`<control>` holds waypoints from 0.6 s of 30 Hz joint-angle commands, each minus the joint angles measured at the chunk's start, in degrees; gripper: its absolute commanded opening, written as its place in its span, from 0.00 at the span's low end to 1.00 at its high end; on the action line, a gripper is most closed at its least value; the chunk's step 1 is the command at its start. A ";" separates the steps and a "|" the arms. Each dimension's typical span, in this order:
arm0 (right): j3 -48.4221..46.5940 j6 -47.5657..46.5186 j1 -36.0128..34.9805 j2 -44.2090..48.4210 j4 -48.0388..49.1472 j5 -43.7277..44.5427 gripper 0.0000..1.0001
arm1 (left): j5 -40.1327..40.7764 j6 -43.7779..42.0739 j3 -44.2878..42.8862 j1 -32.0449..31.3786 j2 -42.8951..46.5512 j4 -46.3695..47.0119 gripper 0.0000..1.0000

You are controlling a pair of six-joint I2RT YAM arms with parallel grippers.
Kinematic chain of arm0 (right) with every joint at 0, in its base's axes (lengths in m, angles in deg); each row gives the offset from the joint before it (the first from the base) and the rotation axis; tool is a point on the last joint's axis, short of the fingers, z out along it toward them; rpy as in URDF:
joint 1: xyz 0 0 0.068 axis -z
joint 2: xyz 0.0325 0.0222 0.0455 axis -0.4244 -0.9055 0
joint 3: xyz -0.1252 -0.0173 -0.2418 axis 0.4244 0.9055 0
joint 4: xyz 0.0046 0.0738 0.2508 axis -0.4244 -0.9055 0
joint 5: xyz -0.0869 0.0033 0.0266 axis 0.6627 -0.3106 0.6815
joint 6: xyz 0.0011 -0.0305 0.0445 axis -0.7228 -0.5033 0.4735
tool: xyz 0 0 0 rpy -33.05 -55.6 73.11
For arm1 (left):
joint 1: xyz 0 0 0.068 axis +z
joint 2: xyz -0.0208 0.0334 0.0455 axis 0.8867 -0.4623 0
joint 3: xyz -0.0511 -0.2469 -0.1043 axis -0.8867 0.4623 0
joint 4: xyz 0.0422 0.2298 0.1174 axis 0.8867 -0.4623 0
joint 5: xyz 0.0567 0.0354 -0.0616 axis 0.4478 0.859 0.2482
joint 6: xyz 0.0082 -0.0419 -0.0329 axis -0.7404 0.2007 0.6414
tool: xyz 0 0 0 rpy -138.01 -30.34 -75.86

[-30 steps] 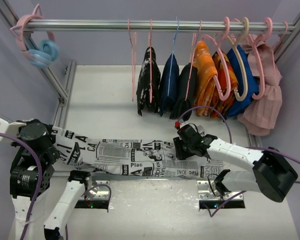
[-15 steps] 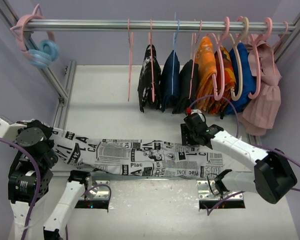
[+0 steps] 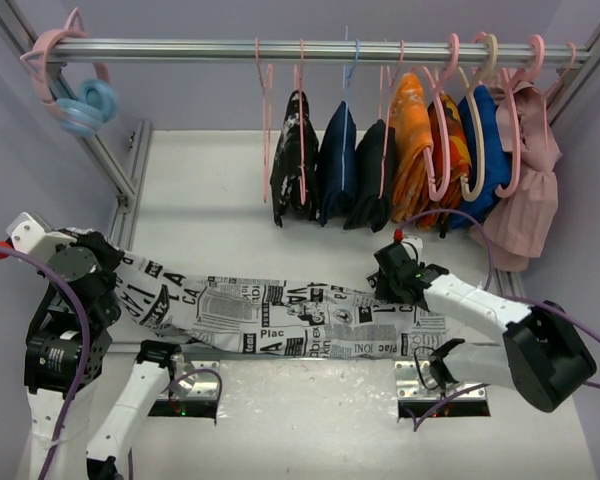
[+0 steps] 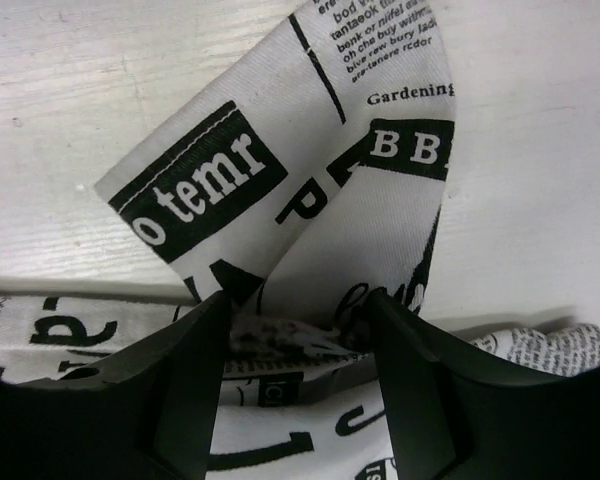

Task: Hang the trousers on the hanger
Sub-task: Flatten out the trousers at the center of the board.

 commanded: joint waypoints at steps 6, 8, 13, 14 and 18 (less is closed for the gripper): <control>1.27 -1.24 5.10 12.23 -2.24 2.16 0.64 | -2.86 -1.82 0.09 -0.82 -0.16 6.20 0.02; 1.99 -1.61 7.34 11.62 -2.13 0.43 0.63 | -3.09 -2.03 0.00 -0.85 -0.24 6.14 0.02; 5.14 -2.13 9.16 9.45 2.56 -4.93 0.52 | -3.14 -2.33 0.17 -1.18 -0.08 6.39 0.02; 5.55 -2.28 9.20 9.02 3.69 -5.94 0.50 | -3.18 -2.40 0.17 -1.26 -0.12 6.46 0.02; 5.85 -2.84 9.28 7.54 5.84 -8.40 0.32 | -2.59 -2.62 0.17 -1.94 -0.26 6.42 0.02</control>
